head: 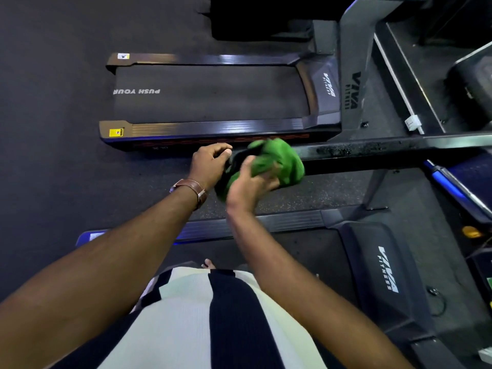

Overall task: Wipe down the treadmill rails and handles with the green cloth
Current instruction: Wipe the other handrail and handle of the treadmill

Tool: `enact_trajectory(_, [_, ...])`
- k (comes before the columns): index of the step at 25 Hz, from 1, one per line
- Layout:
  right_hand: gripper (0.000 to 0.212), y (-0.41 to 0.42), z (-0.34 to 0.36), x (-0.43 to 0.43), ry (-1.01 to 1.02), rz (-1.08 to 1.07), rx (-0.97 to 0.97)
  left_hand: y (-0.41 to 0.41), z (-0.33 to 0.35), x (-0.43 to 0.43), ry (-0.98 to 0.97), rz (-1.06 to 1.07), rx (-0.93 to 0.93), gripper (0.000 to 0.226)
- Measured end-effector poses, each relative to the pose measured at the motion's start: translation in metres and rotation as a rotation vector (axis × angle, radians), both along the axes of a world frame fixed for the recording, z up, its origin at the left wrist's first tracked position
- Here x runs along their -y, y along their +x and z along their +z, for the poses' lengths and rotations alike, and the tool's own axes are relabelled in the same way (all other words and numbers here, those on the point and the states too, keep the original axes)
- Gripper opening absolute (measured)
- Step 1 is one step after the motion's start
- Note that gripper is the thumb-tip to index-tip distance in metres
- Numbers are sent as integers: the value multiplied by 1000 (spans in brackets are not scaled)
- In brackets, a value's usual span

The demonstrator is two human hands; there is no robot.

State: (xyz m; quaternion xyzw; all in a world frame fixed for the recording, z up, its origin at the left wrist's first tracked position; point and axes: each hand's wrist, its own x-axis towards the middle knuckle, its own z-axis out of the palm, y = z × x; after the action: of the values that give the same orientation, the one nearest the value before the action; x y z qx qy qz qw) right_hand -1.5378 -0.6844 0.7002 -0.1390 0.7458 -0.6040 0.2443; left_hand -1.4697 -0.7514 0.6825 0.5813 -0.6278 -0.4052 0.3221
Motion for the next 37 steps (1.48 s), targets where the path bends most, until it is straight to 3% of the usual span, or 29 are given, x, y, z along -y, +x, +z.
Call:
enact_trajectory(2, [60,2,-19,-15,190,274,-535,0,-1,-1,10,13,-11,21])
enact_trajectory(3, [64,-17,-22,-16,278,312,-702,1,-2,-1,21,11,-29,20])
enact_trajectory(6, [54,-76,-8,6,480,198,-843,2,-1,-3,17,3,-38,20])
enact_trajectory(8, [63,-78,7,25,557,393,-947,-1,-1,-6,13,9,-45,22])
enact_trajectory(9, [68,-72,8,30,522,574,-1030,-3,0,-8,13,11,-35,24])
enact_trajectory(11, [55,-74,2,22,288,815,-1209,-4,3,-12,3,17,0,27])
enact_trajectory(13, [46,-107,-3,8,163,897,-1308,-2,3,-12,-27,9,-27,24])
enact_trajectory(14, [46,-127,-1,10,225,864,-1299,-1,3,-12,-34,5,-35,22])
enact_trajectory(16, [49,-141,17,36,561,791,-1160,0,3,-13,-33,11,-25,21])
enact_trajectory(18, [53,-122,37,73,851,880,-993,-3,4,-14,-36,29,-27,21])
enact_trajectory(21, [49,-105,47,87,759,1183,-907,-5,6,-16,-32,42,-31,25])
enact_trajectory(23, [51,-127,45,84,678,1252,-866,-2,3,-14,-25,32,-27,26])
enact_trajectory(27, [48,-161,38,122,1077,1228,-896,1,3,-13,-35,-5,-11,25])
enact_trajectory(29, [41,-147,34,142,1195,1374,-726,-1,3,-14,-49,4,-10,25])
enact_trajectory(31, [42,-121,26,156,1215,1475,-459,-2,4,-16,-69,14,-13,24])
enact_trajectory(33, [38,-99,19,159,1215,1595,-398,-3,4,-16,-87,19,-18,23])
enact_trajectory(37, [33,-119,28,140,813,1530,-705,-5,2,-16,-87,37,-50,27])
